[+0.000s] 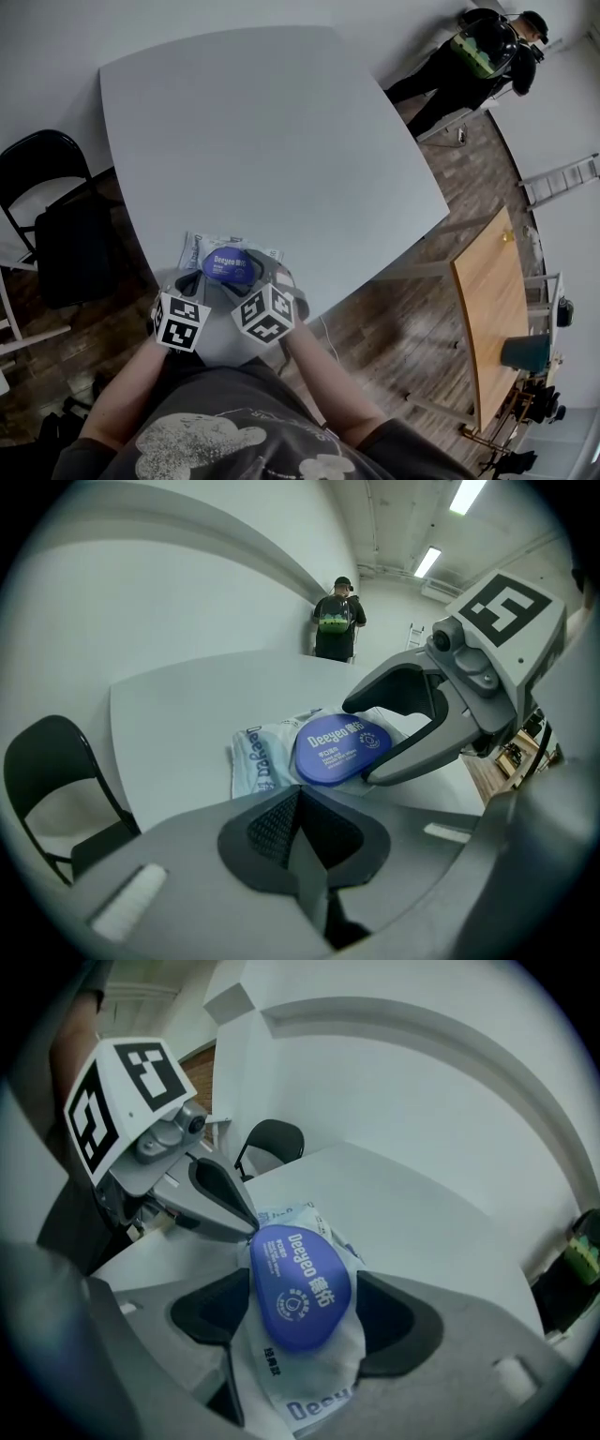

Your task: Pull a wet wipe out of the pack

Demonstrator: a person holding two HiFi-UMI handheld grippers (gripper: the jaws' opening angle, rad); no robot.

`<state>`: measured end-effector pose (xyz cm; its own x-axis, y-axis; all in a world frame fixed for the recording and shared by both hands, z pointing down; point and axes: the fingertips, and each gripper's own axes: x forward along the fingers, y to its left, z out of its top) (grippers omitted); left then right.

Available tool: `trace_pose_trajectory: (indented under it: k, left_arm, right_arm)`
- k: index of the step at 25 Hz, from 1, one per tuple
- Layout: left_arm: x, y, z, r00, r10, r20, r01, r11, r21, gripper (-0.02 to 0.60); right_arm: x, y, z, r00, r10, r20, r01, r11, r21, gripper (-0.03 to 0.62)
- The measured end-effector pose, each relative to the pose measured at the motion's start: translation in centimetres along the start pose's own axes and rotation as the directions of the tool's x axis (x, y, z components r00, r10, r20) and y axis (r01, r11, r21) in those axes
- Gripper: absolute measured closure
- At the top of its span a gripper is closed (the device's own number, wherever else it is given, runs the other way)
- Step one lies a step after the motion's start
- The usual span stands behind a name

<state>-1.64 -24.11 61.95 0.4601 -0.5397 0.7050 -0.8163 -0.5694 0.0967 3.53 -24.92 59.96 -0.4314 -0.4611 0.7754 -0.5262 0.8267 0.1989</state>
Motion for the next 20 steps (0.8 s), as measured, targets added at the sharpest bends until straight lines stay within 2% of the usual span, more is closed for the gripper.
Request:
trace_pose_trajectory:
  k: [3, 8, 15, 20]
  left_arm:
    - [-0.13, -0.21, 0.18, 1.000, -0.014, -0.003, 0.014, 1.000, 0.014, 0.563]
    - [-0.24, -0.37, 0.24, 1.000, -0.024, 0.004, 0.024, 0.999, 0.026, 0.563]
    - [-0.18, -0.44, 0.16, 1.000, -0.029, 0.002, 0.029, 0.999, 0.031, 0.563]
    - [-0.18, -0.35, 0.25, 1.000, -0.030, -0.004, 0.030, 0.999, 0.029, 0.563]
  right_arm:
    - [0.34, -0.02, 0.04, 0.999, 0.017, -0.027, -0.017, 1.000, -0.016, 0.255]
    - [0.70, -0.06, -0.23, 0.996, 0.086, -0.036, -0.085, 0.995, 0.051, 0.258]
    - [0.74, -0.13, -0.40, 0.992, 0.124, -0.015, -0.122, 0.989, 0.088, 0.263]
    - [0.61, -0.31, -0.20, 0.983, 0.183, -0.035, -0.177, 0.977, 0.122, 0.266]
